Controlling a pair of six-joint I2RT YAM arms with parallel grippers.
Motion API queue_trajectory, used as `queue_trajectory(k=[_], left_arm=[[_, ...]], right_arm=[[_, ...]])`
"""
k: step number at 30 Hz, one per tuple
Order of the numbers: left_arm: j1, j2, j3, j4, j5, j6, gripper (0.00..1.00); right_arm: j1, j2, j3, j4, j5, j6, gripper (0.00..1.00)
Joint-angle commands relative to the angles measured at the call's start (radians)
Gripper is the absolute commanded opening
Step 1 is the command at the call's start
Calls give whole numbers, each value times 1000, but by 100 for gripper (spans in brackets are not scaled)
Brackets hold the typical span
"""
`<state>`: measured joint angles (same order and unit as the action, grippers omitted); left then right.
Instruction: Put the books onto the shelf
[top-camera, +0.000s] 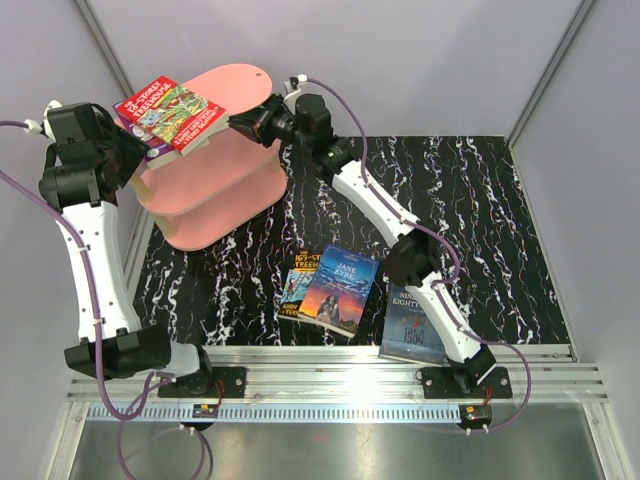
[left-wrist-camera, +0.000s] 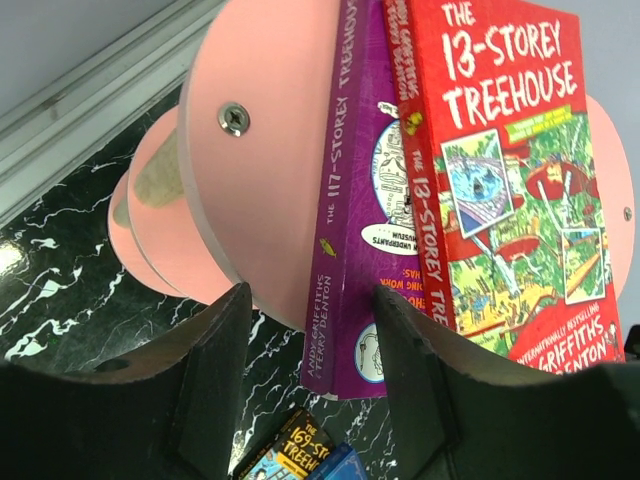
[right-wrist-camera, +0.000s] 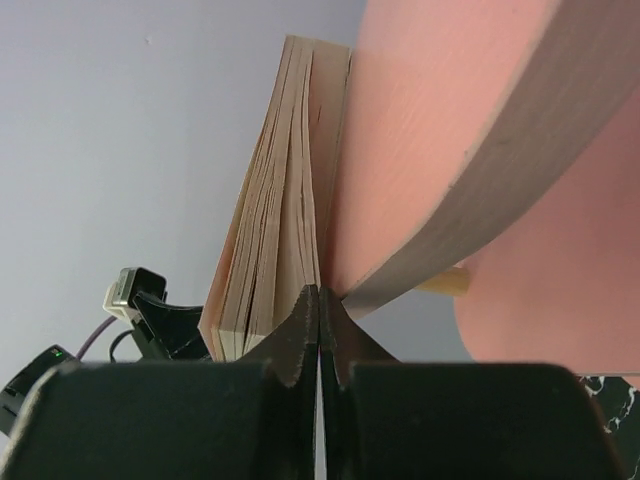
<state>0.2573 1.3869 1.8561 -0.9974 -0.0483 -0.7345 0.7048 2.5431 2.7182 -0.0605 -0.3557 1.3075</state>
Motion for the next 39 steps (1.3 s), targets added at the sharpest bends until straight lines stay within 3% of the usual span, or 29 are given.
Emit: queue_trajectory(k=[1, 11, 17, 21, 30, 39], left_arm=[[-38, 1, -24, -6, 103, 17, 53], [-36, -12, -23, -12, 79, 12, 53], [-38, -43, 3, -55, -4, -11, 75], [-36, -54, 31, -73, -28, -17, 80], [-36, -109, 107, -185, -208, -69, 75], [-36, -152, 100, -164, -222, -75, 74]], right_arm=[[5, -3, 43, 2, 24, -8, 0], [30, -66, 11, -42, 4, -71, 0], [30, -81, -9, -41, -5, -86, 0], [45, -78, -3, -45, -6, -86, 0], [59, -78, 5, -47, -6, -86, 0], [59, -116, -12, -134, -11, -186, 0]])
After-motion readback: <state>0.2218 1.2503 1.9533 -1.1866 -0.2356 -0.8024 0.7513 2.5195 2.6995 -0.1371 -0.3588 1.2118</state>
